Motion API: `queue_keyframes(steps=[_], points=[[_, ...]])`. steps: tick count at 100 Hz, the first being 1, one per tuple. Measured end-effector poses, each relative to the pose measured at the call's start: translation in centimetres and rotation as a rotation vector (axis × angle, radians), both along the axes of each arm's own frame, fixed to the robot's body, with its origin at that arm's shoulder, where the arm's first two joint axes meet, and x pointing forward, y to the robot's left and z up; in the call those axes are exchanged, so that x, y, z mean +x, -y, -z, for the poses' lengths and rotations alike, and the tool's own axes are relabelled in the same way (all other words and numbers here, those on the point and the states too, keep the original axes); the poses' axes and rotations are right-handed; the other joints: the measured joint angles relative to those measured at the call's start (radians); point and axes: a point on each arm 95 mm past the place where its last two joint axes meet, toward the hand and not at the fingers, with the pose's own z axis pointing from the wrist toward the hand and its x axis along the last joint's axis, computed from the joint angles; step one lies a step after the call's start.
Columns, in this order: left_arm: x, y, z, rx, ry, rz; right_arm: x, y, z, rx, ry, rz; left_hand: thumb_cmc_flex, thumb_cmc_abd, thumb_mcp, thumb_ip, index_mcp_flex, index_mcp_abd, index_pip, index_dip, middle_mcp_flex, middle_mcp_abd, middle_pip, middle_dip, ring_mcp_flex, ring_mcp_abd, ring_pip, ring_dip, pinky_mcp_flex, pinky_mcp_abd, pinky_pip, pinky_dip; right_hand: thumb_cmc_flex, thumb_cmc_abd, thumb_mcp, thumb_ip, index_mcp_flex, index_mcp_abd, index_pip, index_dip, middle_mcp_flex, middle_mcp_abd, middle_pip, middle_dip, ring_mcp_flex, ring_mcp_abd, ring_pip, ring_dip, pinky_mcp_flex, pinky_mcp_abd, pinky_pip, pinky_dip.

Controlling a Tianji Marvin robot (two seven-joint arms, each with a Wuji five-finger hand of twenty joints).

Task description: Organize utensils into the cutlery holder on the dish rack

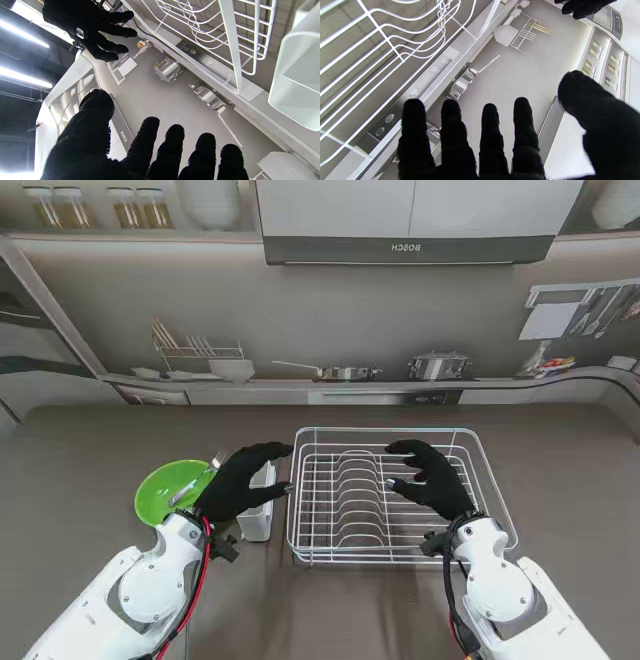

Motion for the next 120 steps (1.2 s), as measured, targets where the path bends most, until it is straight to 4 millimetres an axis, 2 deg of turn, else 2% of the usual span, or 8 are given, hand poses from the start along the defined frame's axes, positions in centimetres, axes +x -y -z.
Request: queue_keyframes(steps=[31, 51, 67, 92, 100, 107, 120], points=[[-0.2, -0.2, 0.1, 0.004, 0.000, -0.011, -0.1, 0.0, 0.0, 0.002, -0.001, -0.003, 0.001, 0.000, -0.011, 0.000, 0.015, 0.000, 0.004, 0.000, 0.001, 0.000, 0.000, 0.000, 0.000, 0.000, 0.000, 0.000, 0.000, 0.000, 0.000, 0.000, 0.000, 0.000, 0.000, 0.000, 0.000, 0.000, 0.000, 0.000, 0.000, 0.000, 0.000, 0.000, 0.000, 0.000, 0.000, 0.000, 0.000, 0.000, -0.002, 0.011], [0.0, -0.3, -0.2, 0.108, 0.038, -0.010, 0.1, 0.0, -0.1, 0.009, -0.002, 0.003, 0.001, 0.000, -0.012, 0.000, 0.041, 0.000, 0.018, 0.000, 0.057, 0.010, 0.026, 0.001, 0.029, 0.000, 0.011, 0.000, 0.005, 0.000, 0.000, 0.005, 0.000, 0.000, 0.000, 0.000, 0.000, 0.000, 0.000, 0.000, 0.000, 0.000, 0.000, 0.000, 0.015, 0.000, 0.001, 0.000, 0.000, 0.000, -0.004, 0.012], [0.5, -1.4, -1.1, 0.204, 0.058, -0.045, 0.1, 0.0, -0.2, 0.011, -0.001, 0.004, 0.001, 0.000, -0.012, 0.000, 0.095, 0.002, 0.041, 0.005, 0.094, 0.022, 0.048, 0.027, 0.054, 0.001, 0.037, 0.025, 0.016, 0.000, 0.000, 0.026, 0.000, 0.000, -0.004, 0.000, 0.000, 0.000, 0.000, 0.000, 0.001, 0.000, 0.000, 0.000, 0.015, 0.000, 0.001, 0.000, 0.001, 0.000, -0.007, 0.013], [1.0, -3.4, -2.5, 0.360, 0.095, -0.087, 0.1, -0.1, -0.1, 0.021, -0.001, -0.005, 0.008, 0.000, -0.009, 0.000, 0.149, 0.002, 0.061, 0.018, 0.123, 0.022, 0.048, 0.050, 0.055, 0.001, 0.039, 0.047, 0.024, 0.000, 0.000, 0.028, -0.010, 0.001, -0.011, 0.000, 0.000, 0.000, 0.000, 0.000, 0.001, 0.000, -0.001, 0.000, 0.017, 0.000, 0.001, 0.001, 0.001, 0.000, -0.007, 0.023], [1.4, -3.8, -2.6, 0.410, 0.100, -0.092, 0.1, -0.1, 0.0, 0.021, -0.001, -0.008, 0.006, 0.000, 0.047, 0.000, 0.157, 0.002, 0.075, 0.033, 0.127, 0.022, 0.048, 0.064, 0.055, 0.001, 0.051, 0.060, 0.027, 0.000, 0.001, 0.037, -0.010, 0.001, -0.011, 0.000, 0.000, 0.000, 0.000, 0.000, 0.001, 0.000, -0.001, 0.000, 0.017, 0.000, 0.001, 0.004, 0.001, 0.000, -0.008, 0.023], [1.9, -4.1, -2.6, 0.453, 0.104, -0.094, 0.2, -0.1, 0.0, 0.021, -0.002, -0.009, -0.008, -0.002, 0.135, 0.000, 0.169, 0.001, 0.079, 0.047, 0.134, 0.022, 0.055, 0.085, 0.078, 0.001, 0.072, 0.073, 0.028, 0.000, 0.001, 0.040, -0.010, 0.001, -0.011, 0.000, 0.000, 0.000, 0.000, 0.000, 0.001, 0.000, -0.001, 0.000, 0.017, 0.000, 0.002, 0.005, 0.001, 0.000, -0.008, 0.023], [3.3, -4.6, -2.3, 0.553, 0.110, -0.091, 0.2, -0.1, 0.1, 0.027, -0.004, -0.009, -0.015, -0.033, 0.204, 0.000, 0.204, 0.001, 0.100, 0.066, 0.134, 0.022, 0.063, 0.103, 0.078, 0.001, 0.075, 0.084, 0.028, 0.000, 0.001, 0.041, -0.010, 0.001, -0.011, 0.000, 0.000, 0.000, 0.000, 0.000, 0.001, 0.000, -0.001, 0.000, 0.017, 0.000, 0.002, 0.005, 0.001, 0.000, -0.009, 0.023]])
